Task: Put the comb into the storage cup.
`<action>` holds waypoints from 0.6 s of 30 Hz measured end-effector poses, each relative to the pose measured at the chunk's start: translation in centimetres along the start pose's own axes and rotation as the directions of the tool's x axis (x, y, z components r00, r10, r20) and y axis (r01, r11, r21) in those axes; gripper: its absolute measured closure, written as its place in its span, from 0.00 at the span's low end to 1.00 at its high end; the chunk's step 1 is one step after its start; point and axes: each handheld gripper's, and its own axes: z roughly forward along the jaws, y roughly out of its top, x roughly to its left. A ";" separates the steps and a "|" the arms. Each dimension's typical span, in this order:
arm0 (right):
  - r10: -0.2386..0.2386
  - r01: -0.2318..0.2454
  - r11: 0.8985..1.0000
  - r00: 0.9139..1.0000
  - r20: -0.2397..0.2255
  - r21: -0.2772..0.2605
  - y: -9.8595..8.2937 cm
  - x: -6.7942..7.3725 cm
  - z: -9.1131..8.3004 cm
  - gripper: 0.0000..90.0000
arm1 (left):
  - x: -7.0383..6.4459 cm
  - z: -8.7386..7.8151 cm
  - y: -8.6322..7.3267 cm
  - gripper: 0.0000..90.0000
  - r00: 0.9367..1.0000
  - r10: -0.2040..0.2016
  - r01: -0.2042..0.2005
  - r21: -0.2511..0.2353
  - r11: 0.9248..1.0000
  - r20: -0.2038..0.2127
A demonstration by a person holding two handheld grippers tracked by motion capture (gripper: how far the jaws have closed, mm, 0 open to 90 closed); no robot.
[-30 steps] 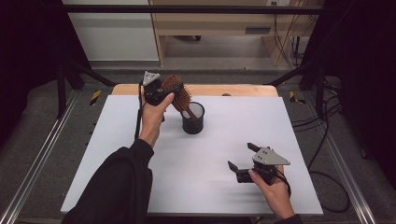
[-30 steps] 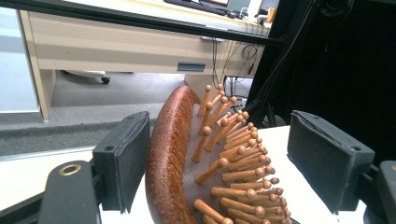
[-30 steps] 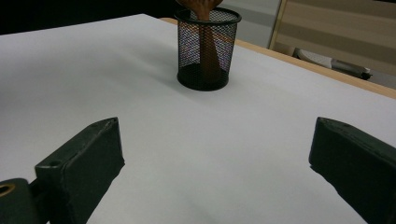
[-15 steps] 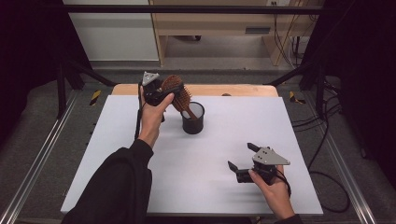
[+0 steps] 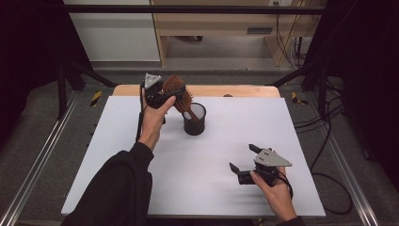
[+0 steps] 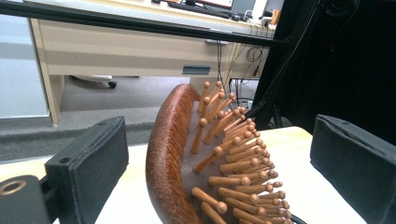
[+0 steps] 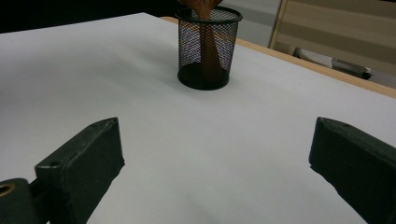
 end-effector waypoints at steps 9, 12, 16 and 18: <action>0.001 -0.001 1.000 1.000 0.000 0.001 0.0 0.0 0.0 0.03 | 0.0 -0.3 -0.2 0.05 1.000 0.003 -0.003 -0.005 1.000 -0.003; 0.001 -0.001 1.000 1.000 0.000 0.000 0.0 0.0 0.0 0.03 | -0.1 -0.6 -0.3 0.05 1.000 0.002 -0.001 -0.009 1.000 0.002; -0.001 0.001 1.000 1.000 0.000 0.001 0.0 0.0 0.0 0.03 | -0.1 -0.9 -0.2 0.05 1.000 0.003 -0.003 -0.015 1.000 0.005; -0.001 0.001 1.000 1.000 0.000 0.002 0.0 0.0 0.0 0.03 | -0.1 -1.1 -0.2 0.05 1.000 -0.002 0.003 -0.015 1.000 0.010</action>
